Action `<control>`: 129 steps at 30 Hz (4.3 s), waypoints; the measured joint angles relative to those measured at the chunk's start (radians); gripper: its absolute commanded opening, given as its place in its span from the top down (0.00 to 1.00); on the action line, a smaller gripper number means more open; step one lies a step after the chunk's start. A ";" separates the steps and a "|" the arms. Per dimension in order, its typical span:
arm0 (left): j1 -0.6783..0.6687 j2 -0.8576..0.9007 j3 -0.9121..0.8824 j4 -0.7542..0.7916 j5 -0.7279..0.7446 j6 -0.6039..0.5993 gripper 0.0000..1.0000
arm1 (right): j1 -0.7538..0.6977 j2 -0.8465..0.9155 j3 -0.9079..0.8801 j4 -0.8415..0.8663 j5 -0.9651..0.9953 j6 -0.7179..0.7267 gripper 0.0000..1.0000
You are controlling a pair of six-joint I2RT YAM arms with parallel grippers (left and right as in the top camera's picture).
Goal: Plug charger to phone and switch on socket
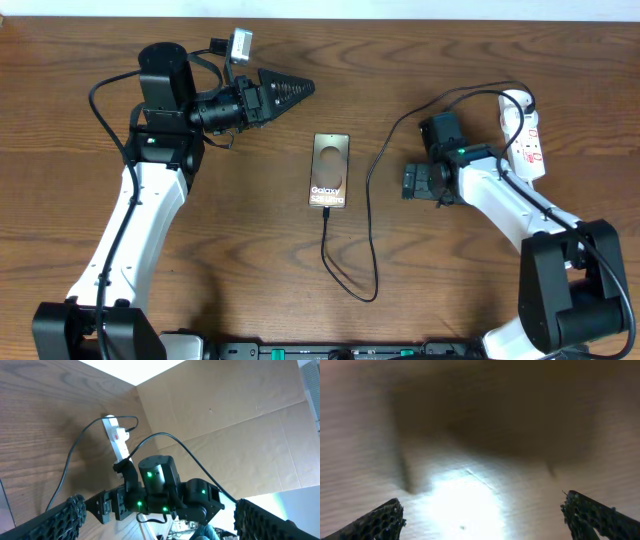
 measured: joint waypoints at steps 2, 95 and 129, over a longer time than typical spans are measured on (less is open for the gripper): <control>0.000 0.000 0.000 0.000 0.000 0.000 0.05 | -0.016 0.000 0.000 -0.034 0.020 0.031 0.01; 0.000 0.000 0.000 -0.001 0.000 0.000 0.05 | -0.578 0.258 0.328 0.078 0.130 0.078 0.01; 0.000 0.000 0.000 -0.001 0.000 0.000 0.05 | -0.604 0.275 0.328 0.189 0.104 0.127 0.01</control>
